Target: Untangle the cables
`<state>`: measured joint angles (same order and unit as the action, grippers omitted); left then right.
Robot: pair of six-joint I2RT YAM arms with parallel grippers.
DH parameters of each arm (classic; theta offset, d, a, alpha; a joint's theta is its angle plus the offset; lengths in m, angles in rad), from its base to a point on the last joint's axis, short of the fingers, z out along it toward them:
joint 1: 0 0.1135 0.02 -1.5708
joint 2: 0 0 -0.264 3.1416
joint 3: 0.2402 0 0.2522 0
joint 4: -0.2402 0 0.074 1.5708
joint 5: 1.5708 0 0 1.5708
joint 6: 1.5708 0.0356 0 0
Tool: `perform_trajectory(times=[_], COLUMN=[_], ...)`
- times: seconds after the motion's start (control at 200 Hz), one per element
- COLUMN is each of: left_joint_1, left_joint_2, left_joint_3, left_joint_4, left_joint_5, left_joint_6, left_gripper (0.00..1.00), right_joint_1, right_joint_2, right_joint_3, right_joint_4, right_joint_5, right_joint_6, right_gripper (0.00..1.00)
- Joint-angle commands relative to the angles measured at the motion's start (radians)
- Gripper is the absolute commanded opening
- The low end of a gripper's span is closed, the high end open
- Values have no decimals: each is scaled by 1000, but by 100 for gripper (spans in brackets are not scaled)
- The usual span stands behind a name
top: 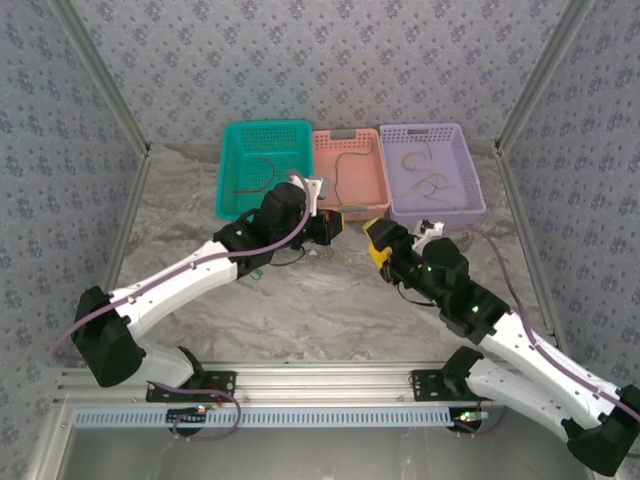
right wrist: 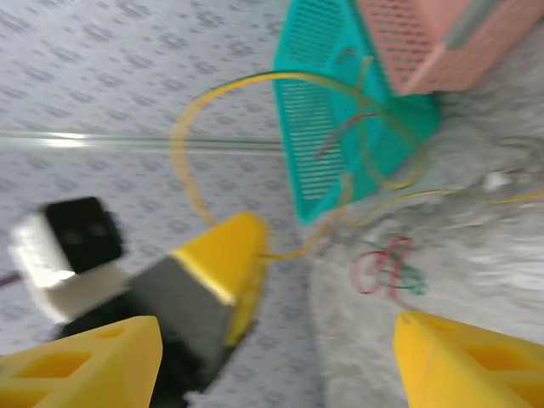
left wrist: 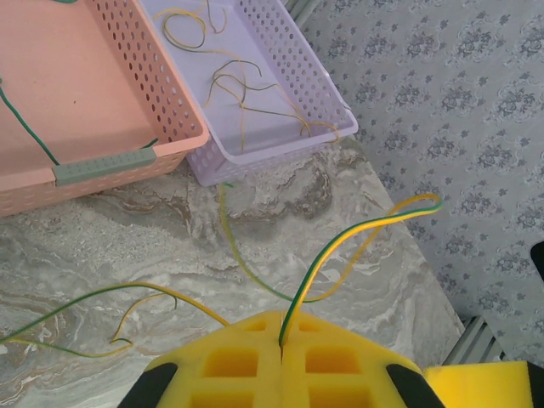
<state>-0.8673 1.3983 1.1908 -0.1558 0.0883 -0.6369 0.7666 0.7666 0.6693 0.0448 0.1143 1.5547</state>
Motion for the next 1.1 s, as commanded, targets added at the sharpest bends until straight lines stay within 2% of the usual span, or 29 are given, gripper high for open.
perform_trajectory(times=[0.0, 0.135, 0.24, 0.39, 0.435, 0.56, 0.73, 0.819, 0.924, 1.099], left_joint_1=[-22, -40, -54, -61, -62, -62, -74, -83, -93, -114], left_joint_2=[14, 5, -10, -28, -26, -8, -4, -26, -74, -167], left_joint_3=[26, 28, 24, 15, 16, 26, 39, 23, -20, -114], left_joint_4=[24, 21, 12, 6, 8, 28, 29, 25, 14, -57], left_joint_5=[-10, -19, -26, -32, -28, -2, 8, -19, -83, -248], left_joint_6=[14, 20, 24, 26, 26, 19, 17, 19, 19, 28], left_gripper=[0, 0, 0, 0, 0, 0, 41, 52, 58, 59], right_joint_1=[-1, -88, -175, -263, -273, -287, -337, -352, -373, -439], right_joint_2=[50, 130, 162, 152, 154, 154, 250, 315, 382, 488], right_joint_3=[-26, -2, 12, 122, 159, 301, 608, 748, 892, 1110], right_joint_4=[165, 208, 216, 55, 30, -92, -245, -301, -352, -422], right_joint_5=[96, 55, 16, -23, -42, -51, -167, -217, -265, -344], right_joint_6=[117, 134, 136, -2, -57, -243, -509, -627, -737, -852], right_gripper=[76, 75, 63, 17, 0, 0, 0, 0, 0, 0])
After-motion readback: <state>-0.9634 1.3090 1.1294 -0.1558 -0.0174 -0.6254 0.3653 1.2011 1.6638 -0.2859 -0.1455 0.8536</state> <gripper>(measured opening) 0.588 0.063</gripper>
